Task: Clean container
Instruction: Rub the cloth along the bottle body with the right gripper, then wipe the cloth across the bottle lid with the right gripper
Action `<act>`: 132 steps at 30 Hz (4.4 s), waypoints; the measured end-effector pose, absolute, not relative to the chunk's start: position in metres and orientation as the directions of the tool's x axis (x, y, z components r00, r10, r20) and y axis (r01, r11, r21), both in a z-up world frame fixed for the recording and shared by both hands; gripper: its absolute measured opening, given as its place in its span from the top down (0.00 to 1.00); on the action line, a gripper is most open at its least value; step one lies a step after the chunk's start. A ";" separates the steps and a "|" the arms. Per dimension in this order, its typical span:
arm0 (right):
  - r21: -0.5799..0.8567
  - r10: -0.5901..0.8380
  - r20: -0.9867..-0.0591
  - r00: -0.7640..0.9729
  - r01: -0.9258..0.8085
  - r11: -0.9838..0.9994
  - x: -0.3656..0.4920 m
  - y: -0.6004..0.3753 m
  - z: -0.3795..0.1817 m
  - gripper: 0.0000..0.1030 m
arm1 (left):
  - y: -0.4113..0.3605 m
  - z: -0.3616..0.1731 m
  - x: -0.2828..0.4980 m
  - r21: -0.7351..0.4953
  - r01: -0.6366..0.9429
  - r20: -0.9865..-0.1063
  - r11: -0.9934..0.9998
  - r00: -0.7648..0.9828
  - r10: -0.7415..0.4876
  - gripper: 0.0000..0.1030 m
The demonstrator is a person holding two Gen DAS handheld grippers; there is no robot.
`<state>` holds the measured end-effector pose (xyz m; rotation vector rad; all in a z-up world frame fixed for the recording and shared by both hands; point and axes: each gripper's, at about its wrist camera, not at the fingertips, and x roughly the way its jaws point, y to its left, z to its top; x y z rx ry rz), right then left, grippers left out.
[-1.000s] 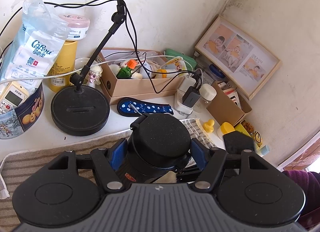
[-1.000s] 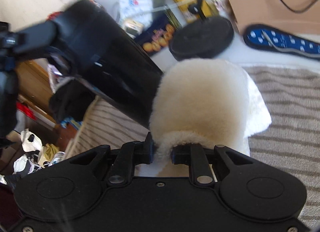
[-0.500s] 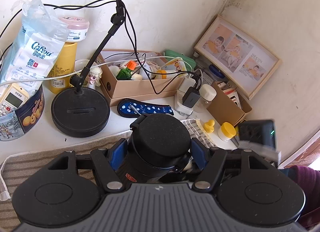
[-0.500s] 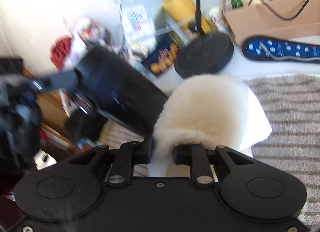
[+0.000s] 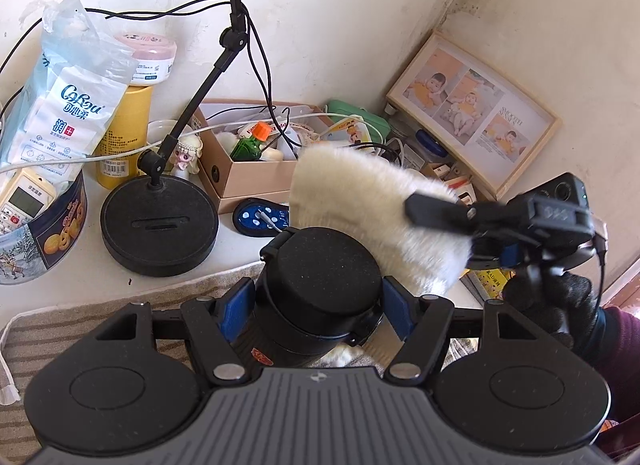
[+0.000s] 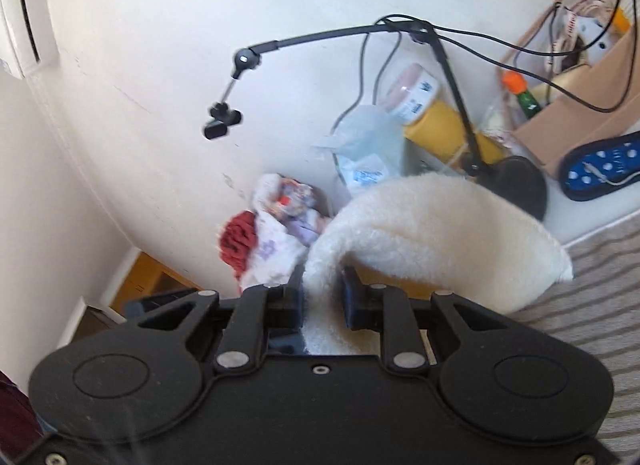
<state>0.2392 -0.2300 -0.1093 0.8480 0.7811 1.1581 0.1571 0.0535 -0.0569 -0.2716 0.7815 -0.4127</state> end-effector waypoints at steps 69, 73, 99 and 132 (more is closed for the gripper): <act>0.833 0.897 -0.366 0.246 -0.343 0.434 0.237 -0.237 -0.145 0.82 | 0.004 -0.052 0.147 0.045 0.436 -0.705 0.899 0.651 -0.280 0.32; 0.830 0.898 -0.372 0.237 -0.348 0.436 0.241 -0.244 -0.148 0.82 | 0.005 -0.050 0.145 0.105 0.610 -0.718 0.786 0.593 -0.364 0.32; 0.629 0.889 -0.426 0.169 -0.651 0.425 0.232 -0.231 -0.114 0.82 | -0.011 -0.056 0.140 -0.068 0.026 -0.686 0.997 0.724 -0.066 0.38; 0.396 0.821 -0.521 0.234 -0.786 0.475 0.206 -0.191 -0.138 0.82 | 0.011 -0.057 0.150 -0.045 0.413 -0.687 0.910 0.649 -0.328 0.39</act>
